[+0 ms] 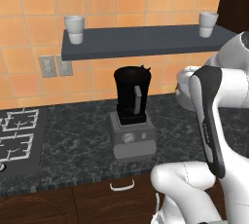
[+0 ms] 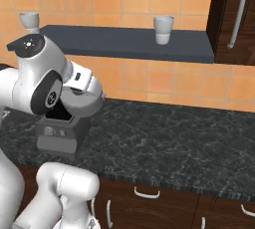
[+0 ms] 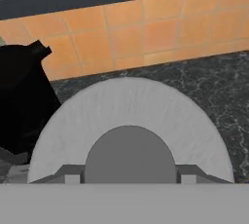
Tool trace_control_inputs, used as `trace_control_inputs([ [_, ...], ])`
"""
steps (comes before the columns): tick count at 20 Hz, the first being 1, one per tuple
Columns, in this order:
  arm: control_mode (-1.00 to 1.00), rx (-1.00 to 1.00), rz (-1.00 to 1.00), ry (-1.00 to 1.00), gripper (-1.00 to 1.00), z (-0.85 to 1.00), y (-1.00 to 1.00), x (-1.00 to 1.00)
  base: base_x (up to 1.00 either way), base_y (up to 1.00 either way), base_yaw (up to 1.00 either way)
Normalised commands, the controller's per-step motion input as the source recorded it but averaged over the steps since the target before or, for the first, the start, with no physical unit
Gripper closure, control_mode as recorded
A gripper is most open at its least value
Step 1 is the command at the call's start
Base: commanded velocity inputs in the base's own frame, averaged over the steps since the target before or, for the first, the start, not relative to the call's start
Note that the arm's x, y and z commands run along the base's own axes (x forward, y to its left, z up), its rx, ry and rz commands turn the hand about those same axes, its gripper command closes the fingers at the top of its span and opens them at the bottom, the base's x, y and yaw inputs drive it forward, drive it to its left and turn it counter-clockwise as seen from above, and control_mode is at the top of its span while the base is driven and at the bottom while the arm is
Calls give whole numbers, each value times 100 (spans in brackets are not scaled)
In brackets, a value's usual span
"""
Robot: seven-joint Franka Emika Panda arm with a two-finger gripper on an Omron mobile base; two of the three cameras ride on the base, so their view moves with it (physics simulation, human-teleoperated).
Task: Close the lid blender by securely placing the lid on top.
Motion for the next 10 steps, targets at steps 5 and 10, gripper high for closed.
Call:
trace_control_inputs([
  [5,-100,-4,0,-20,100,100,50,-9,0,0,0],
  [10,-100,-1,0,-8,100,86,59,0,0,0,0],
])
